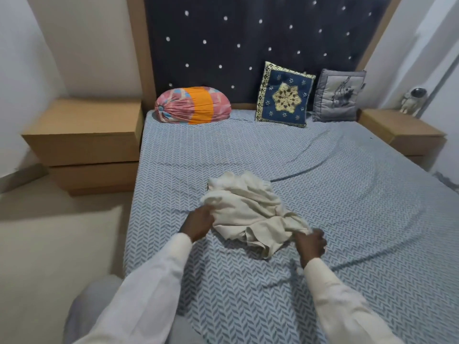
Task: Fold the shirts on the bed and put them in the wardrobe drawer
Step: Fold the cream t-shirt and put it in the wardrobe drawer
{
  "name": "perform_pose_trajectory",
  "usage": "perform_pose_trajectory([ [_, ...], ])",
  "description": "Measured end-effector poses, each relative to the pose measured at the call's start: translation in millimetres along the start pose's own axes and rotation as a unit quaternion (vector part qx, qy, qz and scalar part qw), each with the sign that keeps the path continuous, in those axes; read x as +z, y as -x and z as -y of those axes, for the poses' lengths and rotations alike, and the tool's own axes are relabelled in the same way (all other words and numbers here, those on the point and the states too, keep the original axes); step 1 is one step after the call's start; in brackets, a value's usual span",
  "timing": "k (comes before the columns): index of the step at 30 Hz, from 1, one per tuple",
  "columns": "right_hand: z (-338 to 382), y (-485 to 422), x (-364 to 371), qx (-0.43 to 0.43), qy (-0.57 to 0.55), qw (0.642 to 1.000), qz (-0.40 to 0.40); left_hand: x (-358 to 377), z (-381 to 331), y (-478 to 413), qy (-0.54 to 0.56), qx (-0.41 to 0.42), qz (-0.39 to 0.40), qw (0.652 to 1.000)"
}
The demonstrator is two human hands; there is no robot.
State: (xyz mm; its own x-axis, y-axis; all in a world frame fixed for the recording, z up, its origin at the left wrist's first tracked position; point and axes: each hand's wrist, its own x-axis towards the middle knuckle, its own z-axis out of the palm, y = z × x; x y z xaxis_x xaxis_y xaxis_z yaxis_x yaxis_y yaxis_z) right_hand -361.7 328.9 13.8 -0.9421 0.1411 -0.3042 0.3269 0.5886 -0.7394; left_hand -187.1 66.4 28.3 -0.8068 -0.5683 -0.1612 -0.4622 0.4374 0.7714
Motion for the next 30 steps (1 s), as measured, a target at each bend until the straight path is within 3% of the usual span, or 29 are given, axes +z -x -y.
perform_pose_trajectory([
  [2, -2.3, 13.2, 13.5, -0.178, 0.04, 0.982, 0.043, 11.3, 25.4, 14.7, -0.03, -0.013, 0.042, 0.999],
  [4, -1.0, 28.0, 34.4, -0.322, 0.123, 0.921, 0.181, 16.0, 35.9, 26.4, -0.045, -0.029, 0.088, 0.995],
  [7, 1.2, 31.5, 67.7, -0.434, 0.326, 0.801, 0.254, 21.9, 38.8, 37.2, -0.038, -0.026, 0.128, 0.991],
  [8, 3.7, 32.5, 71.5, -0.429, 0.378, 0.784, 0.24, 23.8, 37.3, 39.2, -0.037, -0.021, 0.136, 0.99],
  [11, 22.9, 39.2, 68.4, -0.387, 0.389, 0.805, 0.223, 30.8, 34.2, 41.4, -0.043, -0.004, 0.151, 0.988],
  [14, 57.7, 55.4, 50.9, -0.381, 0.326, 0.793, 0.345, 38.7, 28.2, 38.3, -0.054, 0.033, 0.137, 0.989],
  [16, 79.4, 71.2, 37.0, -0.334, 0.295, 0.781, 0.438, 47.2, 22.1, 35.8, -0.068, 0.061, 0.131, 0.987],
  [19, 105.9, 94.9, 11.3, -0.198, 0.115, 0.821, 0.524, 53.7, 6.9, 38.0, -0.037, 0.087, 0.064, 0.993],
  [20, 111.3, 99.9, 2.5, -0.158, 0.075, 0.816, 0.551, 52.2, 2.1, 38.0, -0.006, 0.13, 0.012, 0.991],
  [22, 120.5, 101.9, -5.2, -0.155, 0.043, 0.77, 0.618, 41.1, -7.7, 39.7, 0.06, 0.196, -0.073, 0.976],
  [24, 126.7, 99.2, -7.6, -0.18, 0.085, 0.723, 0.661, 19.7, -20.4, 43.1, 0.117, 0.156, -0.107, 0.975],
  [25, 128.1, 94.0, -6.0, -0.192, 0.126, 0.718, 0.657, 7.1, -26.5, 43.3, 0.144, 0.111, -0.129, 0.975],
  [27, 131.6, 81.0, -2.4, -0.212, 0.203, 0.748, 0.595, -20.2, -34.4, 38.5, 0.182, 0.052, -0.204, 0.96],
  [30, 140.2, 69.5, -6.0, -0.271, 0.23, 0.816, 0.455, -56.6, -45.1, 34.0, 0.091, 0.115, -0.281, 0.948],
])
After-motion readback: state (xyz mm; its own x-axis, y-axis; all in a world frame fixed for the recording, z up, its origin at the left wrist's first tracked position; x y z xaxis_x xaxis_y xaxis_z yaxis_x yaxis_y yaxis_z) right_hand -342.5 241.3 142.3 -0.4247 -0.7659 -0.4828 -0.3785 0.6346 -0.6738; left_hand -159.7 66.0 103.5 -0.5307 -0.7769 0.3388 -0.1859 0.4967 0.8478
